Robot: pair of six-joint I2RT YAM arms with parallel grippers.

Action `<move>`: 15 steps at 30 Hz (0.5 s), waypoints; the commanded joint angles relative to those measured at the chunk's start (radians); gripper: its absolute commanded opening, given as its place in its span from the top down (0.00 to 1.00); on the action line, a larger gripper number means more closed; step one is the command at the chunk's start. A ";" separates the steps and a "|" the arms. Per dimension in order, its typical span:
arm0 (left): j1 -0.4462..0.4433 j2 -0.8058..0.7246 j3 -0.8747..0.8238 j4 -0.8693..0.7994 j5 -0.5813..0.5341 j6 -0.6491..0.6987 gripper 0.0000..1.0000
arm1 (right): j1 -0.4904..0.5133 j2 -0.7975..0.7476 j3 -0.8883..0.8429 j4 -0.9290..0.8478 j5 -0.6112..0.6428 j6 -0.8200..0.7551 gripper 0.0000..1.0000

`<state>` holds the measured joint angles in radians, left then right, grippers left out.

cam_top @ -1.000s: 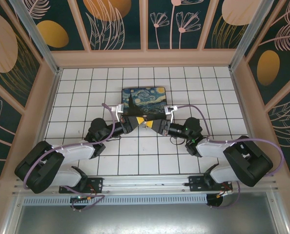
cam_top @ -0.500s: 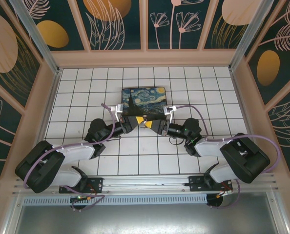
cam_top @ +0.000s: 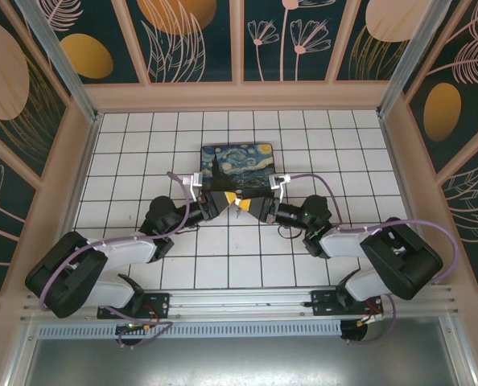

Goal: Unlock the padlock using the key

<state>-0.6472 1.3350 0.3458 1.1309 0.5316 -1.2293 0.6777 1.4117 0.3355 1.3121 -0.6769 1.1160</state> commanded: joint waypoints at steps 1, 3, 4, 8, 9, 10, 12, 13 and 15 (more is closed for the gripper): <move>0.000 -0.061 0.021 -0.214 -0.054 0.121 0.31 | -0.018 -0.062 -0.010 -0.081 0.025 -0.031 0.97; 0.000 -0.122 0.049 -0.416 -0.118 0.230 0.25 | -0.048 -0.107 -0.016 -0.227 0.040 -0.071 0.98; 0.001 -0.144 0.058 -0.496 -0.149 0.274 0.22 | -0.061 -0.128 -0.021 -0.282 0.046 -0.089 0.98; 0.001 -0.190 0.070 -0.703 -0.254 0.408 0.19 | -0.122 -0.220 -0.035 -0.447 0.052 -0.149 0.98; 0.001 -0.183 0.067 -0.725 -0.275 0.425 0.19 | -0.125 -0.235 -0.039 -0.474 0.047 -0.156 0.98; -0.005 -0.173 0.062 -0.727 -0.292 0.436 0.19 | -0.125 -0.248 -0.037 -0.518 0.047 -0.169 0.98; -0.041 -0.104 0.088 -0.750 -0.366 0.463 0.19 | -0.170 -0.271 -0.021 -0.636 0.065 -0.221 0.98; -0.068 -0.056 0.118 -0.767 -0.400 0.482 0.19 | -0.175 -0.279 -0.010 -0.691 0.080 -0.244 0.98; -0.136 0.072 0.223 -0.844 -0.504 0.512 0.21 | -0.196 -0.296 0.010 -0.784 0.105 -0.281 0.98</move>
<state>-0.7197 1.2938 0.4603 0.4305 0.1829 -0.8177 0.5049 1.1435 0.3138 0.7265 -0.6201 0.9306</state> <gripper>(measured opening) 0.797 0.062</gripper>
